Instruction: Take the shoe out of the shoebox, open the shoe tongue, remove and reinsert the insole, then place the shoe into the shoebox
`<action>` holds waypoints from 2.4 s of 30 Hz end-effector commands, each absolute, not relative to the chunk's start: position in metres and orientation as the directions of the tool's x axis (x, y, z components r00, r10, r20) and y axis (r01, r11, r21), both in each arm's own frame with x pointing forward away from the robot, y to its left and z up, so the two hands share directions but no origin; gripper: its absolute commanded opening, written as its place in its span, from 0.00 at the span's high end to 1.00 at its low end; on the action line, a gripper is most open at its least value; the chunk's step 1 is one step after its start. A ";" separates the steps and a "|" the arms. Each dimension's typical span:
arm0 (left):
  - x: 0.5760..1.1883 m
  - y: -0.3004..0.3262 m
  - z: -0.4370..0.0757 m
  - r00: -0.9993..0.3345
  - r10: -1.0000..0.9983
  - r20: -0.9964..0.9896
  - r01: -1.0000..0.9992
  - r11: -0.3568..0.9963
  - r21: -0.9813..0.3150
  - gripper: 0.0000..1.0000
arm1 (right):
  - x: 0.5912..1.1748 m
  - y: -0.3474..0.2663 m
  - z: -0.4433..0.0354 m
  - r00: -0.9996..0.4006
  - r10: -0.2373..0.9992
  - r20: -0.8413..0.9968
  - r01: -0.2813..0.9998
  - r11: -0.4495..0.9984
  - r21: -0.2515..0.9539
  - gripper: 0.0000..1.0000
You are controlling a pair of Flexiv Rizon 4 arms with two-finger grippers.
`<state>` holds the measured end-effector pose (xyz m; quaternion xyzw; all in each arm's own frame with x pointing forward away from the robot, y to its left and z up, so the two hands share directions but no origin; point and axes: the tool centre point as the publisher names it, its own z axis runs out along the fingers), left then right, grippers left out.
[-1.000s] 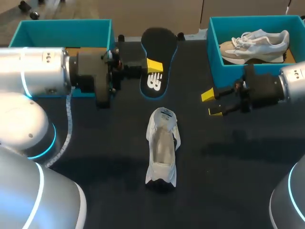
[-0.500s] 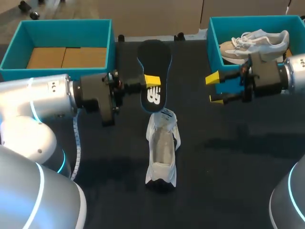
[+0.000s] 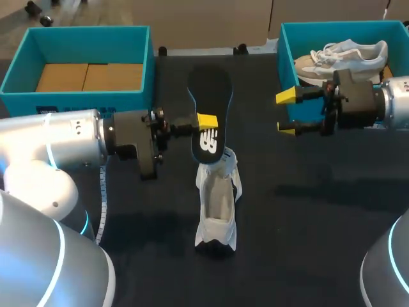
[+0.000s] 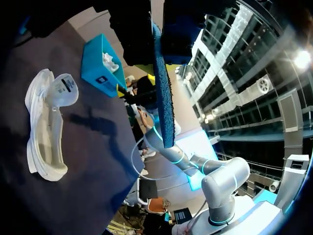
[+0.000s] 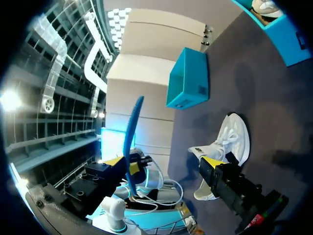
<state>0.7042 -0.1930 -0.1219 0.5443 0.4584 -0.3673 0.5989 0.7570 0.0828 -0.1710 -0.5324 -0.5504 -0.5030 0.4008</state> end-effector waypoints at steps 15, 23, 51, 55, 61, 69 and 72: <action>0.721 -0.212 -0.140 0.308 0.051 -0.950 0.942 0.121 0.312 1.00 | 0.759 0.097 -0.153 -0.067 0.251 0.966 0.990 -0.100 0.095 0.00; 0.718 -0.230 -0.148 0.320 0.012 -0.947 0.944 0.080 0.320 1.00 | 0.772 0.126 -0.150 -0.048 0.218 0.975 0.995 -0.077 0.067 0.00; 0.736 -0.245 -0.159 0.339 0.050 -0.939 0.927 0.151 0.343 1.00 | 0.759 0.157 -0.146 -0.018 0.160 0.987 0.995 -0.095 0.034 0.33; 0.736 -0.245 -0.160 0.339 0.050 -0.939 0.927 0.150 0.343 1.00 | 0.759 0.157 -0.147 -0.015 0.154 0.988 0.994 -0.102 0.031 0.51; 0.736 -0.245 -0.160 0.339 0.050 -0.939 0.927 0.150 0.343 1.00 | 0.760 0.161 -0.148 0.010 0.147 0.989 0.994 -0.110 0.006 0.55; 0.736 -0.245 -0.160 0.339 0.050 -0.939 0.927 0.150 0.343 1.00 | 0.761 0.171 -0.143 -0.013 0.121 0.993 0.995 -0.096 0.025 0.57; 0.736 -0.245 -0.160 0.339 0.050 -0.939 0.927 0.150 0.343 1.00 | 0.761 0.172 -0.142 -0.015 0.120 0.993 0.995 -0.096 0.027 0.61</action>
